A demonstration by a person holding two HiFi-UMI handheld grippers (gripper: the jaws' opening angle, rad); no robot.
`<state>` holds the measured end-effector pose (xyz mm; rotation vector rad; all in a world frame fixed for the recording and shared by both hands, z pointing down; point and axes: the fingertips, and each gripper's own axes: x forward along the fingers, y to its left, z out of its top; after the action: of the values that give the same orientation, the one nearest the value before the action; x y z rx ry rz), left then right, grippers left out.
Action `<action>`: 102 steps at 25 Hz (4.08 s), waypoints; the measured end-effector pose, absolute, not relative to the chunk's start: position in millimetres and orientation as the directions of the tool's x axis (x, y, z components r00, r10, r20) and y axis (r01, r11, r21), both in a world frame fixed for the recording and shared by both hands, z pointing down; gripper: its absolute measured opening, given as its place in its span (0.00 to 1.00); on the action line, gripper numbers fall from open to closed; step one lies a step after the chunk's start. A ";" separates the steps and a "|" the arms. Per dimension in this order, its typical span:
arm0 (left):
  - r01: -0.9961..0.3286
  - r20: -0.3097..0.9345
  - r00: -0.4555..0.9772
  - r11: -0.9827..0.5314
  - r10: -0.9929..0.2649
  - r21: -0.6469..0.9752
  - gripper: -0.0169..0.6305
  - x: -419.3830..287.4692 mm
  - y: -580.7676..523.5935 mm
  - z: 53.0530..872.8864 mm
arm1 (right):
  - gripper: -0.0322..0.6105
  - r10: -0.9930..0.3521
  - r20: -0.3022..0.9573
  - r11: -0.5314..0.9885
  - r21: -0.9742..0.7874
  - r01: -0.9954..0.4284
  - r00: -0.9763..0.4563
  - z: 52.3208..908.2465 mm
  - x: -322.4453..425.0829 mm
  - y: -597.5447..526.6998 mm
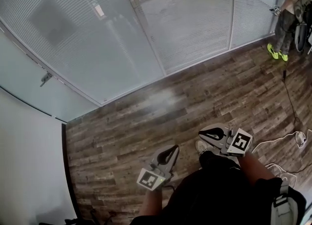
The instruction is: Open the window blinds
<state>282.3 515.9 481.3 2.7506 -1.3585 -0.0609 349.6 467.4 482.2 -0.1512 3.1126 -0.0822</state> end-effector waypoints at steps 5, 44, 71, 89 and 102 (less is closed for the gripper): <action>-0.814 0.011 0.576 -0.573 -0.817 0.096 0.03 270.3 492.4 481.0 | 0.06 -0.051 -0.007 0.996 -0.074 -0.050 -0.999 485.7 332.6 440.0; -0.945 0.045 0.325 -0.322 -0.945 0.053 0.03 201.3 329.7 487.5 | 0.06 0.190 -0.007 0.978 -0.081 0.190 -0.982 486.8 280.4 273.3; -0.934 0.045 0.357 -0.357 -0.933 0.006 0.03 220.8 320.1 481.0 | 0.06 0.201 -0.016 0.979 -0.034 0.201 -0.979 487.3 291.7 274.2; -0.890 0.041 0.456 -0.455 -0.889 0.019 0.03 220.0 279.2 475.0 | 0.06 0.121 -0.007 0.991 -0.056 0.121 -0.993 490.2 289.0 242.3; -0.877 0.067 0.480 -0.476 -0.875 0.065 0.03 178.5 240.1 485.5 | 0.06 0.107 0.017 0.991 -0.079 0.105 -0.994 493.2 237.5 197.3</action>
<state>178.5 240.1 485.5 2.6242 -1.5571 0.0377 237.5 197.3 493.2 0.1683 3.1557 -0.1242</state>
